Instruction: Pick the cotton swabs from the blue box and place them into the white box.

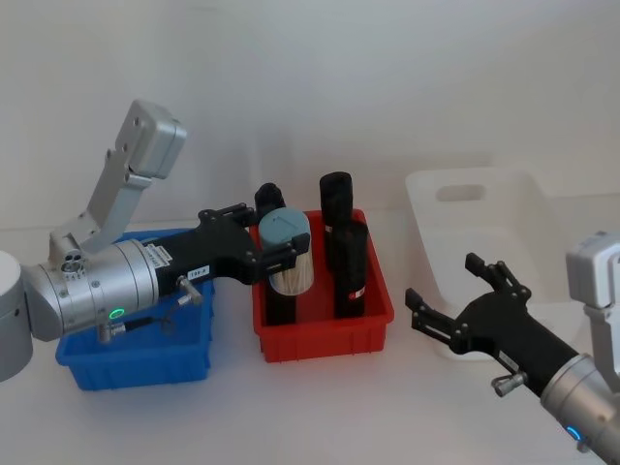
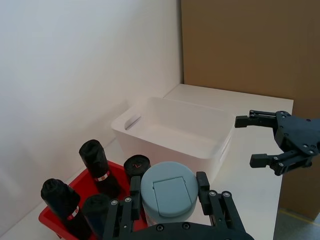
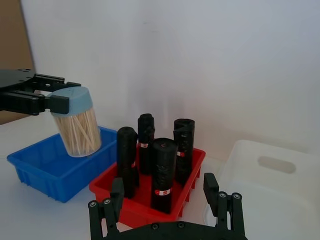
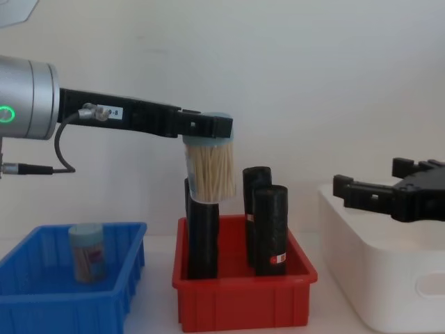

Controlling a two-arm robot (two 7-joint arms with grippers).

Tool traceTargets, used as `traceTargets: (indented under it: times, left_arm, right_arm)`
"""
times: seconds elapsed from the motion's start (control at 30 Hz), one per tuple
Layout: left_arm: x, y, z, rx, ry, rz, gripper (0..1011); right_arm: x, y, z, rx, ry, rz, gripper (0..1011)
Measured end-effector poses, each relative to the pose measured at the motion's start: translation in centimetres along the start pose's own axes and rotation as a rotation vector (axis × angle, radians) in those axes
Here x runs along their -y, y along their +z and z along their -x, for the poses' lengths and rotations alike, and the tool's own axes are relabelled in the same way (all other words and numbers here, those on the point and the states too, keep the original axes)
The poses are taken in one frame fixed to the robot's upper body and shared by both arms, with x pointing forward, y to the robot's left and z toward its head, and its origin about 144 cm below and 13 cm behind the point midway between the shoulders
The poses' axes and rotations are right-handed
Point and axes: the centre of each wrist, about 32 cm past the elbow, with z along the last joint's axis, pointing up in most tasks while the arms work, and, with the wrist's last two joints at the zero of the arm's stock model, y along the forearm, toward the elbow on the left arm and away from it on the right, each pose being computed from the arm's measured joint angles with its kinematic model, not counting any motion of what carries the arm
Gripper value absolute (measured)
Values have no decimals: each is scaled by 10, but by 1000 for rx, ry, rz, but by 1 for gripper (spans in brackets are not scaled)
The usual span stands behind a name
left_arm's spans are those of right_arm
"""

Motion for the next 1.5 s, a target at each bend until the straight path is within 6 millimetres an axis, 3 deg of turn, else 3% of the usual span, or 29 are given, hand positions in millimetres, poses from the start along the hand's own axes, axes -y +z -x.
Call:
traceTargets:
  times: [0.7,1.5]
  left_arm:
    - [0,1,0,1,-8,0,670]
    - [0,1,0,1,-9,1,670]
  right_arm:
    - [-44,26,7,76,224,28,1001]
    - [-88,28,13,129,320,75,1001]
